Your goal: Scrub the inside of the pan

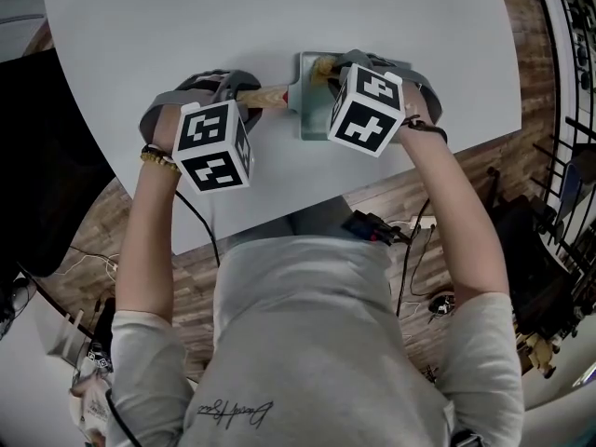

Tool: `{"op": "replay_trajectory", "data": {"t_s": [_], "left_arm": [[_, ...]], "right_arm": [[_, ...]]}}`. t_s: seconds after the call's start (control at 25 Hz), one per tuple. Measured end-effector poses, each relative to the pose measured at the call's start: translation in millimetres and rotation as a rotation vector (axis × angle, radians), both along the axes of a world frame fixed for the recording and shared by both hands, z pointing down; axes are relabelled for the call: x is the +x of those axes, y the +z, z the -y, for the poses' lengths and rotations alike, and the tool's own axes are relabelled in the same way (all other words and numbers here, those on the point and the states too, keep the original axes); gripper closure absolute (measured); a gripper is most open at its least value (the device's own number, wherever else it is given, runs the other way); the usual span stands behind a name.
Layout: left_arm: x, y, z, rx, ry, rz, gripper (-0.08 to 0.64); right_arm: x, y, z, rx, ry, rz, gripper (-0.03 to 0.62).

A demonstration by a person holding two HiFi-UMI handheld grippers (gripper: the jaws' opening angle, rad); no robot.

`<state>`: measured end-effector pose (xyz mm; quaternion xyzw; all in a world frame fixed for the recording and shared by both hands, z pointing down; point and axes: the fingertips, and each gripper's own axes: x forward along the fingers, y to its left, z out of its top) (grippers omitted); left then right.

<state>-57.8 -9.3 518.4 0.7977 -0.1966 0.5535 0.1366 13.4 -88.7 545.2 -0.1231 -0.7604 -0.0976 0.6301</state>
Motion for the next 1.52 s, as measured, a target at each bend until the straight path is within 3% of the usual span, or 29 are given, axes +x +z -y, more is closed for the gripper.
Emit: {"op": "replay_trajectory", "data": {"t_s": [0.48, 1.24, 1.4, 1.52], "left_arm": [[-1.4, 0.5, 1.1, -0.027, -0.032, 0.005, 0.405], [-12.2, 9.6, 5.9, -0.031, -0.038, 0.008, 0.405], [-10.9, 9.8, 3.8, -0.031, -0.033, 0.01, 0.405], [-8.9, 9.4, -0.7, -0.042, -0.005, 0.022, 0.405]], "right_arm": [[1.9, 0.7, 0.3, 0.051, -0.047, -0.015, 0.518], [39.3, 6.3, -73.4, -0.19, -0.106, -0.142, 0.522], [39.8, 5.5, -74.6, -0.195, -0.105, -0.128, 0.52], [38.4, 5.6, -68.9, -0.129, -0.105, -0.075, 0.519]]}}
